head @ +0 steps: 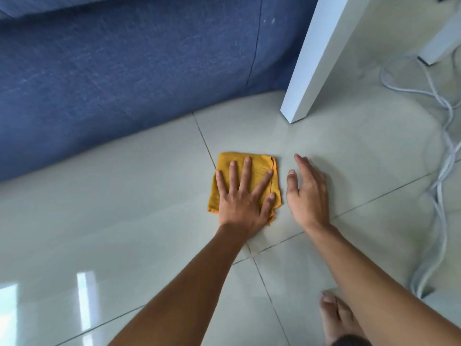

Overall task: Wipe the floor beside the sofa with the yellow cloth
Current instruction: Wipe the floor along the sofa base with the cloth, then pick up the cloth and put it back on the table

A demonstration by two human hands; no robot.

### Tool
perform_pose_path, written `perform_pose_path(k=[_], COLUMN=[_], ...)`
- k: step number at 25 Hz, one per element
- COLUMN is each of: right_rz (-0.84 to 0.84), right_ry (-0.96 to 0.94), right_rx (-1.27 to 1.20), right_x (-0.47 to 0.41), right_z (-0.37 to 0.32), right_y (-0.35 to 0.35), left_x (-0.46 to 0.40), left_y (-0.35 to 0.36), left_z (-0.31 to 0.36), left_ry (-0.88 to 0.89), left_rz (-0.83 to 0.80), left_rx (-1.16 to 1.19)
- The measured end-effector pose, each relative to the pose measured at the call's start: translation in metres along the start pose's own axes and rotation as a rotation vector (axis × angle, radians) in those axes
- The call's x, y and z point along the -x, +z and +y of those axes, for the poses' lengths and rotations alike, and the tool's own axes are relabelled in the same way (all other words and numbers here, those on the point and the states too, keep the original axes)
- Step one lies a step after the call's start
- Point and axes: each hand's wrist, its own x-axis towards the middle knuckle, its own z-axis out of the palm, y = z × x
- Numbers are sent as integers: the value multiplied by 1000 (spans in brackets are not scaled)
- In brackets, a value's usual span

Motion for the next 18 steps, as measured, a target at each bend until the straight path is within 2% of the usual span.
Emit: perform_pose_path(k=[5,7,9,10,15,18], right_rz=[-262,-354,-417,-441,-452,-447], right_ry=[-47,-98,-170,-187,-216,-200], right_rx=[194,275,340,354,369,377], right_x=[-7,-12,-17,-17,-8,-10], right_z=[-19,-22,-27,-30,-43,-49], right_y=[-6,-7,-8,-8,4,9], left_x=[52,41,23,15,-7,-19], left_y=[-12,-27,-43,-49,-63,-70], left_z=[8,3,-15,-26,-68,-72], left_ry=[-16,-80,-224,-261,-99,-95], left_rz=[-127,-76,60,84,-133,-159], left_rx=[-8,117,258,260,46,101])
